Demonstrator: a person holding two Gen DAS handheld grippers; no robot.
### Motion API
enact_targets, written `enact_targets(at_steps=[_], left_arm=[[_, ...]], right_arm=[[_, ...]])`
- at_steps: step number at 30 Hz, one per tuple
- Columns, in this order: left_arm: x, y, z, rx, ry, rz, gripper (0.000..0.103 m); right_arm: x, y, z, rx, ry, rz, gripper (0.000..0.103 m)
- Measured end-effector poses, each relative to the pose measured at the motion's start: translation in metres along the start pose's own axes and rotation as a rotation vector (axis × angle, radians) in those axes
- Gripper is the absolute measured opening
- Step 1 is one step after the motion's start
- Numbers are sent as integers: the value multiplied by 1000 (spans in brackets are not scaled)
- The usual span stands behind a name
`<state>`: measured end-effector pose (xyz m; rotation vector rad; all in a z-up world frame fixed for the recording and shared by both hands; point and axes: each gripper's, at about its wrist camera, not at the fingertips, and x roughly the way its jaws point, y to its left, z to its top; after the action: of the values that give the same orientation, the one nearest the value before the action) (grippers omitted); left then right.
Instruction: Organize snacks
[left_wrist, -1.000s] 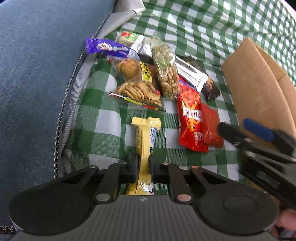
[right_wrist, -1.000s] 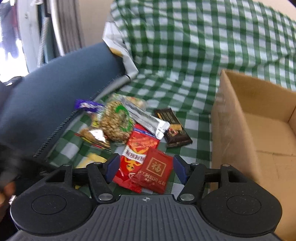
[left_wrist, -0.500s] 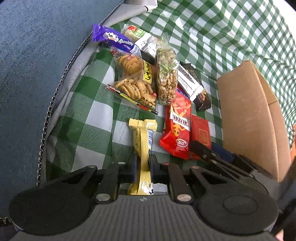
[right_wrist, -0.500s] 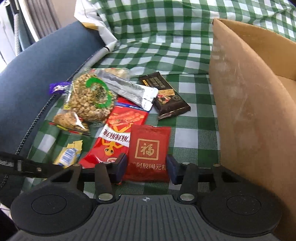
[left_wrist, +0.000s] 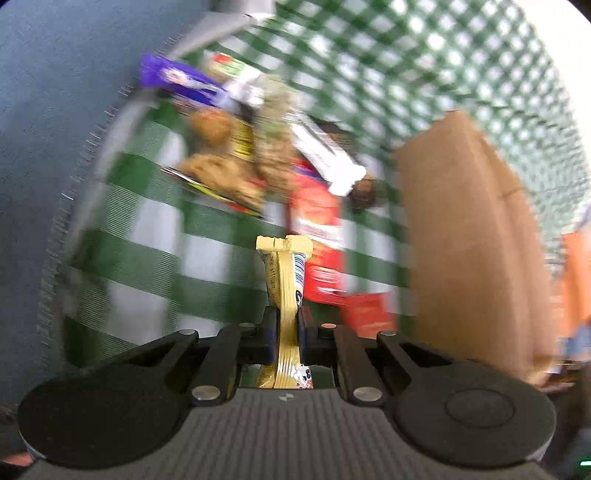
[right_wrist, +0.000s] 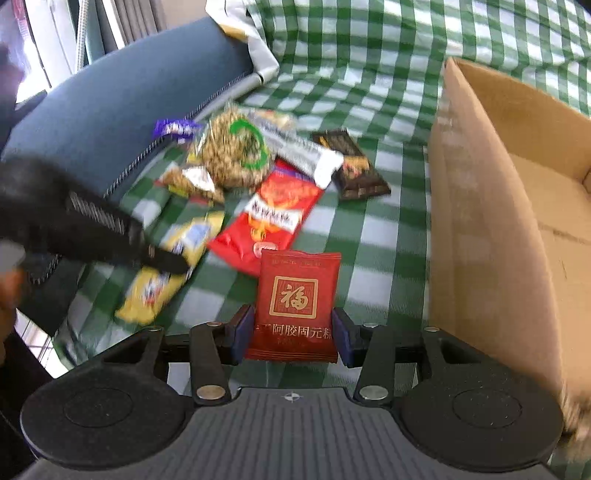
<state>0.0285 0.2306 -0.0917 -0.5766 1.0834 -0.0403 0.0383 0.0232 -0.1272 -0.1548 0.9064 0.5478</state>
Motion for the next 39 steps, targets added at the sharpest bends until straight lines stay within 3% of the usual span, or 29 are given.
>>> enact_targets(at_steps=[2,4,5,7,12,18,22,26,28,30,31,37,39], left_arm=[[4,-1,-3,-8,39,-46,12],[10,0,-5,-10,66,9,16],[12,2,-5,-12,69,65,25],[11,2,-6,-2,39,144,29],[3,-22,-9,122,-40,196,32],[21,-36,-18,223,21,236,35],[27,-32,-17,202,32,243,35],[8,-13,-9,75,-13,172,39],[2,-4,-6,19,-24,148,38],[0,-1,-5,-4,-16,138,31],[1,-2,-5,2,-4,140,20],[22,-13,-13,94,62,261,11],[21,-12,-11,88,51,249,11]], right_arm=[[0,1,-7,-4,11,-7,48],[1,1,-12,-10,20,-8,48],[2,1,-14,-15,30,-7,48],[6,-2,-17,-17,48,-5,49],[8,-10,-21,1,63,4,52],[11,-12,-21,5,56,16,54],[12,-10,-19,3,50,12,55],[13,-10,-18,9,49,14,56],[13,-10,-18,8,49,13,56],[13,-10,-18,8,48,14,56],[13,-10,-18,8,48,14,56],[13,-11,-19,7,48,13,56],[13,-11,-19,5,48,14,56]])
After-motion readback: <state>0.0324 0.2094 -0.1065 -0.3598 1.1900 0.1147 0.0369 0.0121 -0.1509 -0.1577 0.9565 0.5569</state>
